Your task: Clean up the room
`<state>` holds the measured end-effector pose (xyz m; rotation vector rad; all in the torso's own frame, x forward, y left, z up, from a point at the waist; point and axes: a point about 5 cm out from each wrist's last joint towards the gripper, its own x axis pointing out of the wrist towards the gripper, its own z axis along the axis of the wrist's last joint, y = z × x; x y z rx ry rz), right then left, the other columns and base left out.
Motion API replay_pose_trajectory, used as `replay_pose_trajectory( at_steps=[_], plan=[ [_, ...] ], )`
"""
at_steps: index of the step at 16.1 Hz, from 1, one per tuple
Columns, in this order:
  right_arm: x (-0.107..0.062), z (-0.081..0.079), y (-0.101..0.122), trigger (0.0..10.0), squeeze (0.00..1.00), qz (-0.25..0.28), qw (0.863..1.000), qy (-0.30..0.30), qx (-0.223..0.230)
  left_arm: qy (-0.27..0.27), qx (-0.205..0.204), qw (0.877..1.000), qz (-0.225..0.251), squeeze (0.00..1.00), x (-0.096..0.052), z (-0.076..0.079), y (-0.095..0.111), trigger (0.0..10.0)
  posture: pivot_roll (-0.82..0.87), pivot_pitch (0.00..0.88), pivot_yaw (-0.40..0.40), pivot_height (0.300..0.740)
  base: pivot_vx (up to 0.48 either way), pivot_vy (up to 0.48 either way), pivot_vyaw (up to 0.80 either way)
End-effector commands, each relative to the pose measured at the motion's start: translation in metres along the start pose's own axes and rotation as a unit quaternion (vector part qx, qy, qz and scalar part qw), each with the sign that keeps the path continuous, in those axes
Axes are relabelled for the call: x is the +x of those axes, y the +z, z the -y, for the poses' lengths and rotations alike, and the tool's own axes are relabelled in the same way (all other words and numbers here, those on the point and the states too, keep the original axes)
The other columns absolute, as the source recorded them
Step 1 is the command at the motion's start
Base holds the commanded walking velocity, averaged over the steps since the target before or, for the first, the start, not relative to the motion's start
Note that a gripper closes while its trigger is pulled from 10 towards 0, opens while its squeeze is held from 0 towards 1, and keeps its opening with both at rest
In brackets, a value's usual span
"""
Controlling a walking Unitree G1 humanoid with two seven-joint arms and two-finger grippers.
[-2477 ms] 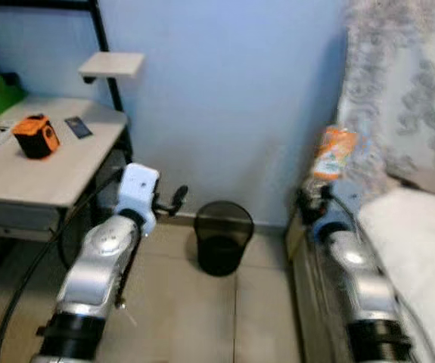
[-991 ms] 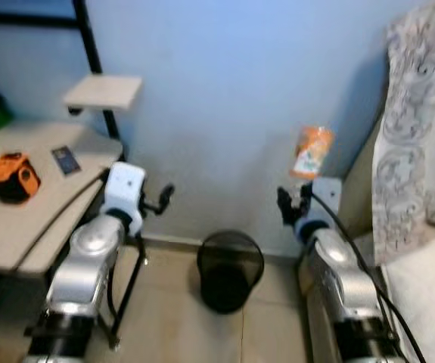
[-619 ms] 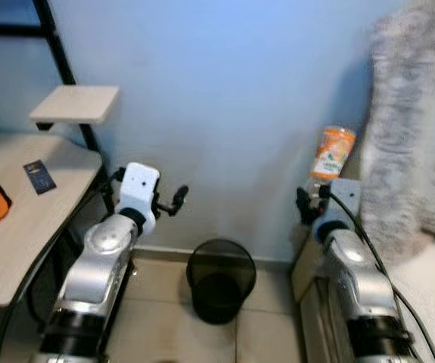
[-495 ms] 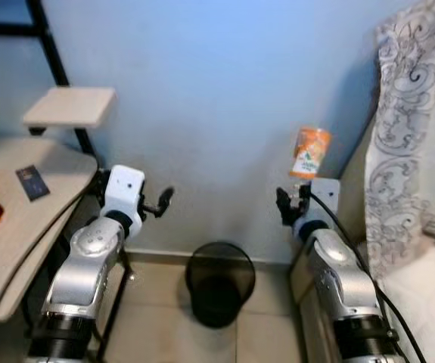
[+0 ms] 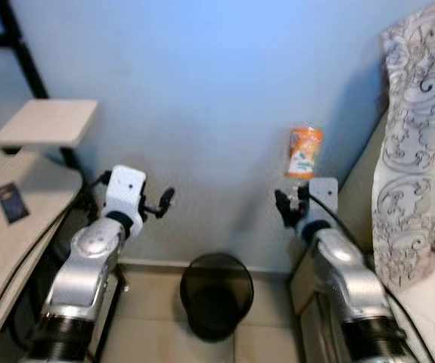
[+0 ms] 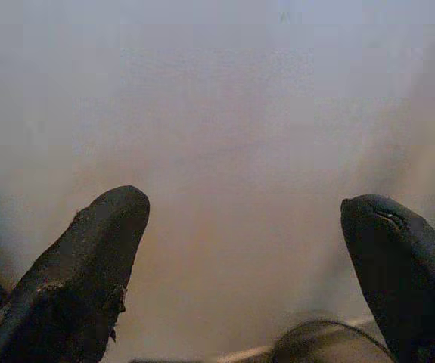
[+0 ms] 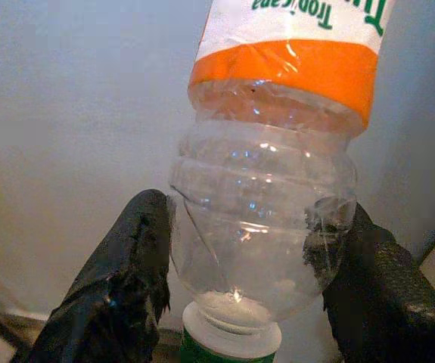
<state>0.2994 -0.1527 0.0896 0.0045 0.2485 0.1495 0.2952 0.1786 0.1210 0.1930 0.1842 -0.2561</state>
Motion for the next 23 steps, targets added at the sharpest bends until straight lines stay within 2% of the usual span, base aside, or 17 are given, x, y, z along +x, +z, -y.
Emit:
replay_pose_trajectory(
  at_steps=[1,2,4,5,6,8,10,11,13,15,16,18,20,21,22,23],
  plan=[
    [-0.005,0.009,0.0,10.0,0.0,-0.003,1.0,0.013,-0.019,-0.014,0.002,1.0,-0.003,0.0,-0.001,0.007,-0.002,10.0,-0.04,0.0,-0.021,0.74,0.337,0.0,0.0],
    [-0.008,0.007,-0.004,10.0,0.0,-0.009,0.998,0.042,-0.035,-0.017,0.004,1.0,-0.007,0.0,-0.003,0.008,-0.005,10.0,-0.04,0.0,-0.02,0.74,0.334,0.0,0.0],
    [-0.011,0.004,-0.019,10.0,0.0,-0.044,0.985,0.118,-0.122,-0.062,0.034,0.997,-0.021,0.0,-0.002,0.015,-0.009,10.0,-0.04,0.0,-0.02,0.74,0.321,0.0,0.32],
    [-0.011,0.005,-0.021,10.0,0.0,-0.051,0.982,0.124,-0.131,-0.074,0.044,0.996,-0.025,0.0,-0.002,0.017,-0.01,10.0,-0.04,0.0,-0.02,0.74,0.304,0.0,0.0],
    [-0.009,0.009,-0.024,10.0,0.0,-0.064,0.978,0.126,-0.15,-0.109,0.069,0.991,-0.032,0.0,-0.003,0.022,-0.013,10.0,-0.03,0.0,-0.026,0.74,0.0,0.0,0.0],
    [0.0,0.018,-0.032,10.0,0.0,-0.104,0.966,0.127,-0.199,-0.202,0.12,0.971,-0.046,0.0,-0.008,0.032,-0.02,10.0,-0.02,0.0,-0.03,0.74,0.0,0.0,0.0],
    [0.006,0.017,-0.051,10.0,0.0,-0.187,0.929,0.164,-0.272,-0.292,0.162,0.941,-0.054,0.0,-0.014,0.038,-0.023,10.0,-0.03,0.0,-0.028,0.74,0.0,0.0,0.0],
    [0.009,0.017,-0.055,10.0,0.0,-0.198,0.926,0.165,-0.274,-0.31,0.167,0.934,-0.058,0.0,-0.016,0.039,-0.024,10.0,-0.03,0.0,-0.022,0.74,0.0,0.0,0.0],
    [0.019,0.009,-0.063,10.0,0.0,-0.221,0.914,0.169,-0.296,-0.349,0.203,0.912,-0.08,0.0,-0.016,0.036,-0.027,10.0,-0.03,0.0,-0.022,0.74,0.0,0.0,0.0],
    [0.026,-0.005,-0.065,10.0,0.0,-0.23,0.907,0.184,-0.301,-0.359,0.232,0.9,-0.086,0.0,-0.012,0.03,-0.025,10.0,-0.02,0.0,-0.039,0.74,0.0,0.0,0.0],
    [0.029,-0.012,-0.068,10.0,0.0,-0.243,0.896,0.191,-0.318,-0.367,0.241,0.894,-0.092,0.0,-0.011,0.026,-0.024,10.0,-0.02,0.0,-0.045,0.74,0.0,0.0,0.0],
    [0.032,-0.017,-0.068,10.0,0.0,-0.252,0.891,0.192,-0.324,-0.372,0.25,0.889,-0.097,0.0,-0.01,0.022,-0.023,10.0,-0.02,0.0,-0.052,0.74,0.0,0.0,0.0],
    [0.036,-0.021,-0.068,10.0,0.0,-0.261,0.887,0.186,-0.332,-0.37,0.252,0.889,-0.096,0.0,-0.006,0.018,-0.02,10.0,-0.02,0.0,-0.059,0.74,0.0,0.0,0.0],
    [0.037,-0.022,-0.068,10.0,0.15,-0.262,0.886,0.185,-0.334,-0.371,0.252,0.888,-0.095,0.0,-0.006,0.018,-0.019,10.0,-0.01,0.0,-0.062,0.74,0.0,0.0,0.0],
    [0.037,-0.027,-0.069,10.0,0.71,-0.262,0.886,0.189,-0.334,-0.373,0.252,0.888,-0.093,0.0,-0.005,0.018,-0.019,10.0,-0.01,0.0,-0.062,0.74,0.0,0.0,0.0],
    [0.037,-0.03,-0.07,10.0,1.0,-0.26,0.886,0.194,-0.332,-0.374,0.25,0.889,-0.092,0.0,-0.005,0.018,-0.018,10.0,-0.01,0.0,-0.06,0.74,0.0,0.0,0.0]
  ],
)
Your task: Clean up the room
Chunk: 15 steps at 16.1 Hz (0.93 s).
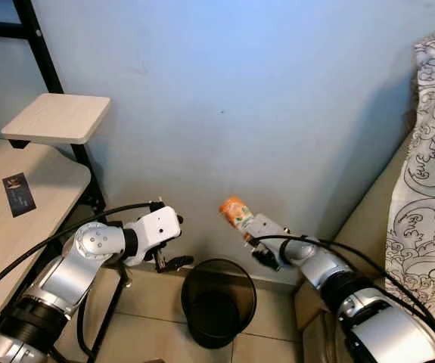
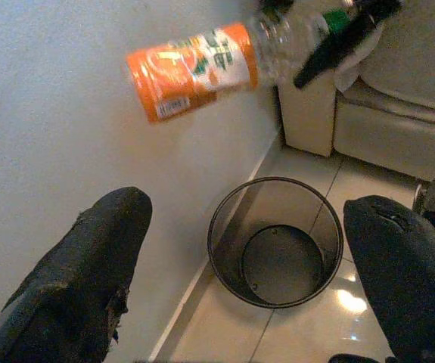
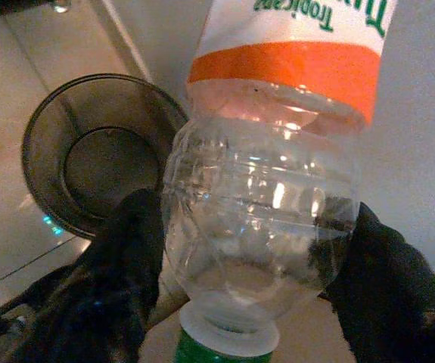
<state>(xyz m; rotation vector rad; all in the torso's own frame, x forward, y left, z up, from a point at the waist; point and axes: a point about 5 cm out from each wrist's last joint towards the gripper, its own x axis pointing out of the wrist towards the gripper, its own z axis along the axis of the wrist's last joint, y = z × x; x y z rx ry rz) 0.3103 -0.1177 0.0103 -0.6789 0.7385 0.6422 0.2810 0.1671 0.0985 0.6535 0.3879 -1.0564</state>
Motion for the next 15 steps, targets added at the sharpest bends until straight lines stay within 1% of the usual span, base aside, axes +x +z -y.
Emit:
replay_pose_trajectory(
  at_steps=[1,4,11,12,14,15],
  plan=[
    [0.0,0.001,0.004,10.0,1.0,0.005,1.0,0.001,-0.003,-0.001,0.007,1.0,0.003,0.0,0.0,-0.004,0.003,10.0,-0.01,0.0,-0.06,0.74,0.0,0.0,0.0],
    [0.001,-0.001,0.004,10.0,1.0,0.003,1.0,0.003,-0.006,0.001,0.008,1.0,0.002,0.0,0.0,-0.007,0.003,10.0,-0.01,0.0,-0.061,0.74,0.0,0.0,0.0],
    [0.004,-0.01,0.002,10.0,1.0,0.018,0.999,0.016,0.025,-0.001,0.008,1.0,-0.003,0.0,-0.001,-0.009,0.001,10.0,-0.01,0.0,-0.051,0.74,0.0,0.0,0.0],
    [0.004,-0.009,0.002,10.0,1.0,0.024,0.999,0.011,0.032,-0.001,0.009,1.0,-0.003,0.0,-0.001,-0.009,0.001,10.0,-0.01,0.0,-0.048,0.74,0.0,0.0,0.0],
    [0.001,-0.002,0.0,10.0,1.0,0.043,0.997,-0.014,0.066,0.002,0.006,1.0,0.001,0.0,0.001,-0.008,0.003,10.0,-0.01,0.0,-0.044,0.74,0.0,0.0,0.0],
    [-0.002,0.005,-0.004,10.0,1.0,0.064,0.994,-0.041,0.08,0.014,-0.009,1.0,0.009,0.0,0.003,-0.006,0.004,10.0,-0.02,0.0,-0.037,0.74,0.0,0.0,0.0]
  ],
)
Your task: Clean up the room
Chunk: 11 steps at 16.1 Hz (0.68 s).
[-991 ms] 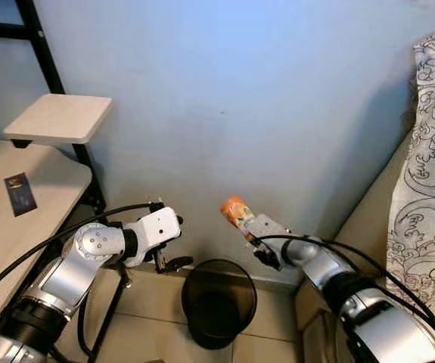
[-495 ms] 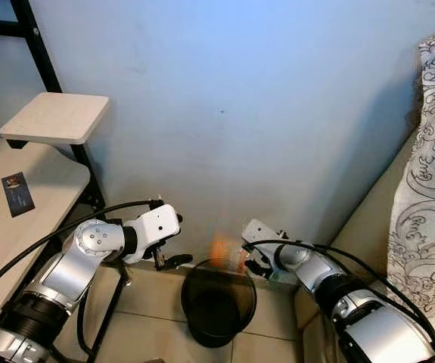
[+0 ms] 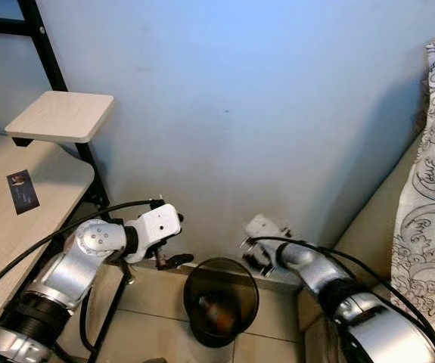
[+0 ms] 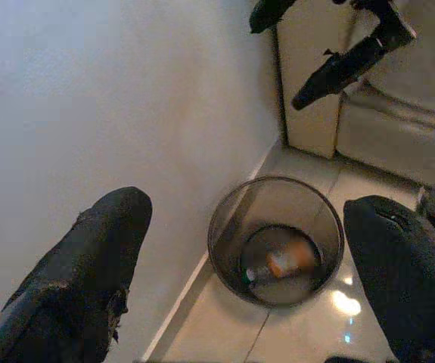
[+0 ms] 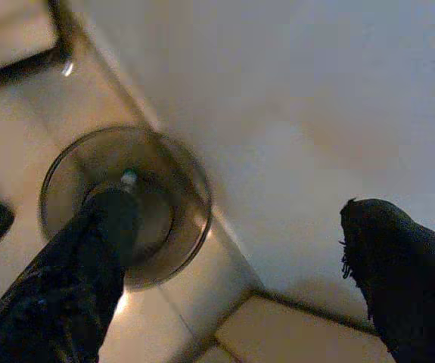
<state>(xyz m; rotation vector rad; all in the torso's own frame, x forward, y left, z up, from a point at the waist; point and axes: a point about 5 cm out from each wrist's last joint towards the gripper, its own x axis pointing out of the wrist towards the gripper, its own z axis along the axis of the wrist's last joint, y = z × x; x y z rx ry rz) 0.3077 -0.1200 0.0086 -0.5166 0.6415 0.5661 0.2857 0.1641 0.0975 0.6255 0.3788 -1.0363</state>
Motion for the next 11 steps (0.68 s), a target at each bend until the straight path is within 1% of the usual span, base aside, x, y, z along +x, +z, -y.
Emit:
replay_pose_trajectory(
  at_steps=[1,2,3,4,5,6,7,8,9,10,11],
  plan=[
    [-0.004,0.009,-0.001,10.0,1.0,0.018,0.999,-0.02,0.019,0.015,-0.001,1.0,0.013,0.0,-0.001,-0.002,0.005,10.0,-0.02,0.0,-0.033,0.74,0.0,0.0,0.0],
    [-0.01,0.016,-0.003,10.0,1.0,0.053,0.997,-0.045,0.042,0.042,-0.002,0.998,0.05,0.0,0.001,-0.001,0.013,10.0,-0.03,0.0,-0.022,0.74,0.0,0.0,0.0],
    [-0.018,0.022,-0.005,10.0,1.0,0.094,0.99,-0.065,0.084,0.08,-0.017,0.993,0.085,0.0,0.003,0.001,0.021,10.0,-0.04,0.0,-0.002,0.74,0.0,0.0,0.0],
    [-0.027,0.027,-0.005,10.0,1.0,0.128,0.983,-0.085,0.102,0.112,-0.038,0.987,0.107,0.0,0.005,0.002,0.025,10.0,-0.05,0.0,0.014,0.74,0.0,0.0,0.0],
    [-0.034,0.03,0.0,10.0,1.0,0.163,0.974,-0.098,0.122,0.151,-0.066,0.977,0.133,0.0,0.005,-0.001,0.028,10.0,-0.06,0.0,0.021,0.74,0.0,0.0,0.0],
    [-0.046,0.031,0.007,10.0,1.0,0.21,0.956,-0.104,0.177,0.211,-0.123,0.956,0.161,0.0,0.003,-0.006,0.028,10.0,-0.06,0.0,0.025,0.74,0.0,0.0,0.0],
    [-0.056,0.029,0.013,10.0,1.0,0.248,0.938,-0.086,0.224,0.246,-0.143,0.946,0.157,0.0,0.0,-0.006,0.025,10.0,-0.05,0.0,0.029,0.74,0.0,0.0,0.0],
    [-0.065,0.026,0.018,10.0,1.0,0.275,0.926,-0.079,0.248,0.255,-0.153,0.944,0.141,0.0,-0.004,-0.003,0.018,10.0,-0.05,0.0,0.031,0.74,0.0,0.0,-0.8],
    [-0.067,0.025,0.019,10.0,1.0,0.283,0.919,-0.082,0.263,0.257,-0.165,0.943,0.134,0.0,-0.006,-0.002,0.015,10.0,-0.05,0.0,0.031,0.74,0.0,0.0,-0.8],
    [-0.072,0.023,0.021,10.0,1.0,0.295,0.908,-0.086,0.283,0.263,-0.184,0.938,0.132,0.0,-0.009,-0.001,0.013,10.0,-0.04,0.0,0.031,0.74,0.0,0.0,-0.8],
    [-0.074,0.021,0.022,10.0,1.0,0.298,0.906,-0.085,0.288,0.264,-0.191,0.936,0.134,0.0,-0.011,0.0,0.013,10.0,-0.04,0.0,0.028,0.74,0.0,0.0,-0.8]
  ],
)
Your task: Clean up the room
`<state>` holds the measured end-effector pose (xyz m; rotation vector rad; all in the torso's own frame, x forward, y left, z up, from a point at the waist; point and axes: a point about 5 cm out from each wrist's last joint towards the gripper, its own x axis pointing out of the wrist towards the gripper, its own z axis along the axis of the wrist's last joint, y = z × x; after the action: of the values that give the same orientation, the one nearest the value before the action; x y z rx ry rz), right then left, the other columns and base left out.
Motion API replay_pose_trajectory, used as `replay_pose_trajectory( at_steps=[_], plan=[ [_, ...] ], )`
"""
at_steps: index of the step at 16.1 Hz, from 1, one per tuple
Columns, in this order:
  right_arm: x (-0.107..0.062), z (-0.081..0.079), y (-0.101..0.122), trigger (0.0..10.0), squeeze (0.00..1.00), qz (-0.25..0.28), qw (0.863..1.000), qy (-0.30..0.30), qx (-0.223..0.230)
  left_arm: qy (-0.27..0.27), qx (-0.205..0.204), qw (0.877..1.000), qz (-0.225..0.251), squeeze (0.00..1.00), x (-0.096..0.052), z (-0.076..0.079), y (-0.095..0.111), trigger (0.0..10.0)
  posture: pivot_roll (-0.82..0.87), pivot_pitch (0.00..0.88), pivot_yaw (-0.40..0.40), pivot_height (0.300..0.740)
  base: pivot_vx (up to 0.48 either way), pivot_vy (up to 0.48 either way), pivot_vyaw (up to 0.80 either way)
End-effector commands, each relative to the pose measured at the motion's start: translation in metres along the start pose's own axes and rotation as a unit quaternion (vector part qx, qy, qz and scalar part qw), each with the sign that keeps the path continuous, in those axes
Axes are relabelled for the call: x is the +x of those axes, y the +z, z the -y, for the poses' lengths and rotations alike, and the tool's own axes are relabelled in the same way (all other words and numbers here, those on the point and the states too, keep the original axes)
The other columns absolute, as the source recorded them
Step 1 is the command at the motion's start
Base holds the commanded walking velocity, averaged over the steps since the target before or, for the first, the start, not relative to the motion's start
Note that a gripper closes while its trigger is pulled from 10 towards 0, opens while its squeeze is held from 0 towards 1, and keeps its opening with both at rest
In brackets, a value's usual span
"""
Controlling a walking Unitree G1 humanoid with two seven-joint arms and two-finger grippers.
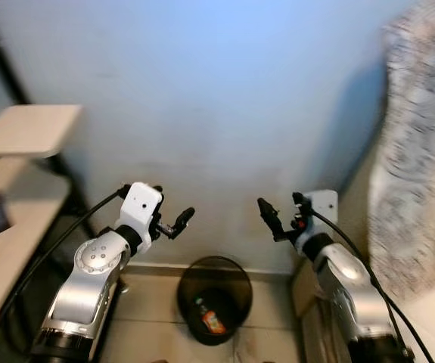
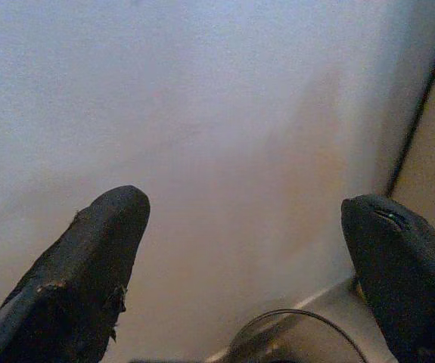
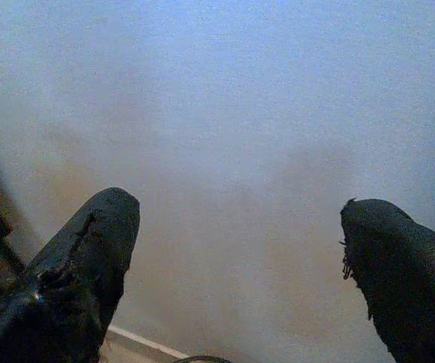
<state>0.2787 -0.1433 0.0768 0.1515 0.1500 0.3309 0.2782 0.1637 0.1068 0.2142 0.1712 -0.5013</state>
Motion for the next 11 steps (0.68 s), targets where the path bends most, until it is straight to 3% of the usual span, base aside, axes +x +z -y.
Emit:
replay_pose_trajectory(
  at_steps=[1,4,7,11],
  plan=[
    [-0.003,-0.001,0.003,10.0,1.0,0.005,1.0,-0.006,0.01,0.006,-0.005,1.0,0.013,0.0,-0.003,0.0,0.006,10.0,-0.03,0.0,0.021,0.74,0.0,0.0,-0.76],
    [-0.014,-0.007,0.012,10.0,1.0,0.033,0.999,0.002,0.017,0.031,-0.037,0.999,0.003,0.0,-0.011,0.003,0.0,10.0,-0.01,0.0,0.009,0.74,0.0,0.0,-0.77],
    [-0.013,-0.007,0.016,10.0,1.0,0.034,0.999,0.004,-0.03,0.031,-0.049,0.998,-0.001,0.0,-0.012,0.007,0.0,10.0,0.0,0.0,-0.006,0.74,0.0,0.0,-0.8],
    [-0.011,-0.004,0.02,10.0,1.0,0.033,0.999,0.001,-0.025,0.058,-0.055,0.997,-0.011,0.0,-0.011,-0.001,-0.002,10.0,0.0,0.0,-0.015,0.74,0.0,0.0,-0.8]
  ],
)
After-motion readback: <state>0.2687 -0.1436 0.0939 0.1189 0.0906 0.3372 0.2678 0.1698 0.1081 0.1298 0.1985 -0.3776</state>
